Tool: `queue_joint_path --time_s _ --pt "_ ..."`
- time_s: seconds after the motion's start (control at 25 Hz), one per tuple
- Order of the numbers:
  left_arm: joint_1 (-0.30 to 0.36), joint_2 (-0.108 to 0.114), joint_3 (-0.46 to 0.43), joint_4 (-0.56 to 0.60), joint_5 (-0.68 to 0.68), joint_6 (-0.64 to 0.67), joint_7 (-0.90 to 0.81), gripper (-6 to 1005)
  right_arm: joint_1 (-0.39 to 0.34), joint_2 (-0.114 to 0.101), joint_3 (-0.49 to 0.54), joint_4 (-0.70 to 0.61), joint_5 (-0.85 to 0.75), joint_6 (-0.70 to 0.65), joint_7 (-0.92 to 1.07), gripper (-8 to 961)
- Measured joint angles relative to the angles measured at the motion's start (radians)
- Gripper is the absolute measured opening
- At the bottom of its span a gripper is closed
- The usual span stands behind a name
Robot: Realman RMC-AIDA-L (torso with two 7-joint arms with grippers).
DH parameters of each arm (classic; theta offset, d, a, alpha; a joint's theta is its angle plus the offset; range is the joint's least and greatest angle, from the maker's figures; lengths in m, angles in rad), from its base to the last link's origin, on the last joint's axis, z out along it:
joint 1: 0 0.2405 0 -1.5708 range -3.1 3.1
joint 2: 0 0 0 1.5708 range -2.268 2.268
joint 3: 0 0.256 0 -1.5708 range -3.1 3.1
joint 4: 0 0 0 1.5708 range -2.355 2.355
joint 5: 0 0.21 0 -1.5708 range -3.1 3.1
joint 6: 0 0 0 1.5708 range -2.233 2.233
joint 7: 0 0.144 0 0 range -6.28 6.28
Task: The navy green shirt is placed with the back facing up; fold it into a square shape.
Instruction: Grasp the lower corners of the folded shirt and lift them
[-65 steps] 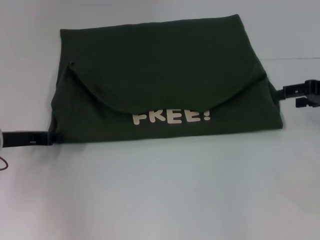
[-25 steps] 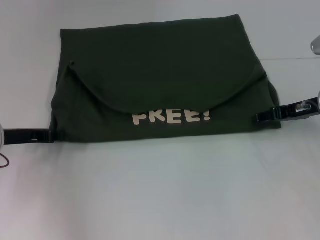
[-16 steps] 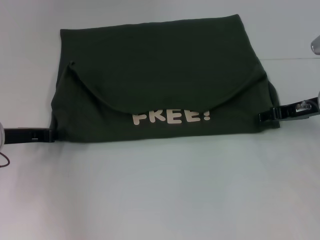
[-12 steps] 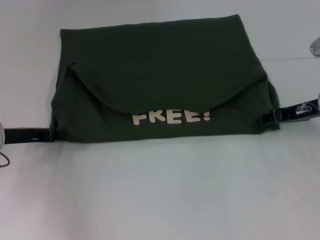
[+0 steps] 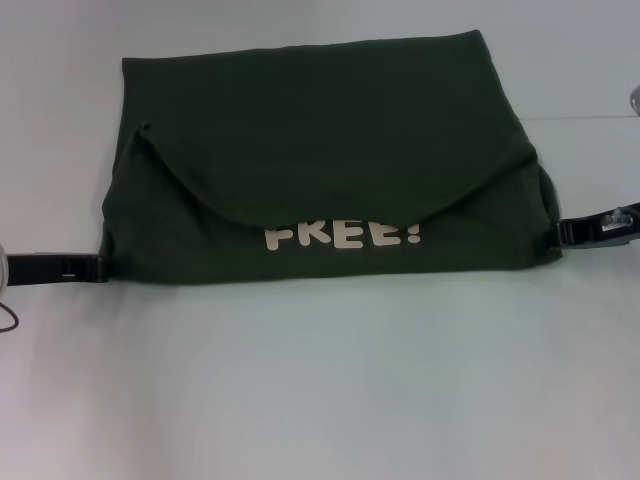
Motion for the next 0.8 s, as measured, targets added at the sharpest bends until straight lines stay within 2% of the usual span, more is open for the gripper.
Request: queue_joint_path --time_s 0.12,0.32,0.44,0.48,0.52,0.6,0.8 --pt "0.000 0.001 -0.001 0.001 0.000 0.007 0.000 51 -0.001 -0.001 0.001 -0.001 0.000 0.001 0.000 45" --pt "0.000 0.012 -0.007 0.004 0.000 0.051 -0.008 51 -0.009 -0.005 0.002 -0.018 0.001 -0.023 -0.005 42" --pt "0.004 0.035 -0.010 0.006 -0.003 0.132 -0.024 51 -0.034 -0.007 0.005 -0.072 0.005 -0.086 -0.006 44" --pt "0.008 0.054 -0.015 0.008 -0.003 0.197 -0.035 51 -0.050 -0.007 0.010 -0.103 0.007 -0.122 -0.006 45" --pt "0.008 0.054 -0.015 0.008 -0.003 0.197 -0.035 51 -0.062 -0.007 0.016 -0.129 0.007 -0.154 -0.007 45" --pt "0.015 0.071 -0.023 0.013 -0.002 0.267 -0.041 51 -0.093 -0.005 0.040 -0.187 0.009 -0.230 -0.013 47" --pt "0.048 0.094 -0.038 0.073 0.001 0.450 -0.066 51 -0.164 0.000 0.140 -0.291 0.011 -0.414 -0.037 50"
